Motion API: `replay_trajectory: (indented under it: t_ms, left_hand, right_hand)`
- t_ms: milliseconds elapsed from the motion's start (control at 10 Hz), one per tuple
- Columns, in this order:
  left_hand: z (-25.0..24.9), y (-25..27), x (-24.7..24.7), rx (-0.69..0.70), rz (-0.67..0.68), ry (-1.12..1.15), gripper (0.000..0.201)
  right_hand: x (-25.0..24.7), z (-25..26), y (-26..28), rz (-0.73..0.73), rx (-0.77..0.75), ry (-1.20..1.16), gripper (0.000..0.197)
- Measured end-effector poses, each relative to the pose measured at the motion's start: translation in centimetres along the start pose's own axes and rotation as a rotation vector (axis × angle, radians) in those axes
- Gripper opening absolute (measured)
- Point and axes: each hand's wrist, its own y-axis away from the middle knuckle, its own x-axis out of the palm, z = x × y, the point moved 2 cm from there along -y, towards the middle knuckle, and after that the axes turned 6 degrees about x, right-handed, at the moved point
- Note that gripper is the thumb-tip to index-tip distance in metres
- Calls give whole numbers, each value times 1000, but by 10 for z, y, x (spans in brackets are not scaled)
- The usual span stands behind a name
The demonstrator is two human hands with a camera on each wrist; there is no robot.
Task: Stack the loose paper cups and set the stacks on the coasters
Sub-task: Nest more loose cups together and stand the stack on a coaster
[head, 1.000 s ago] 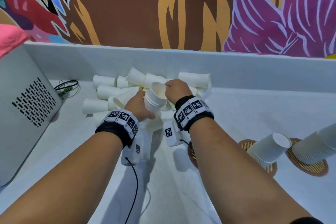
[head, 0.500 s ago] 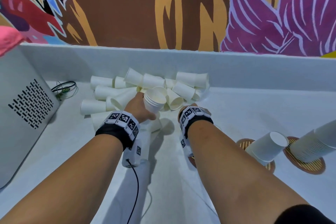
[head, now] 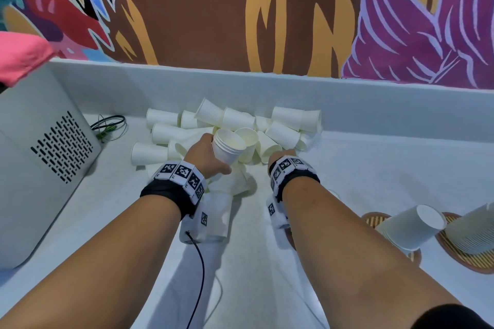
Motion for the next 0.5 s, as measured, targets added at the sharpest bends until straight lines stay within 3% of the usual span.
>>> replay_trajectory:
  t_ms: [100, 200, 300, 500]
  left_hand:
    - [1, 1, -3, -28, -1, -12, 83]
    - [0, 3, -5, -66, 18, -39, 81]
    - [1, 6, -5, -98, 45, -79, 80]
    - [-2, 12, -4, -100, 36, -105, 72]
  right_hand:
    - [-42, 36, 41, -87, -255, 311, 34]
    - [-71, 63, 63, -260, -377, 143, 32]
    - [-92, 83, 90, -381, -587, -7, 42]
    - [-84, 102, 122, -268, -817, -105, 49]
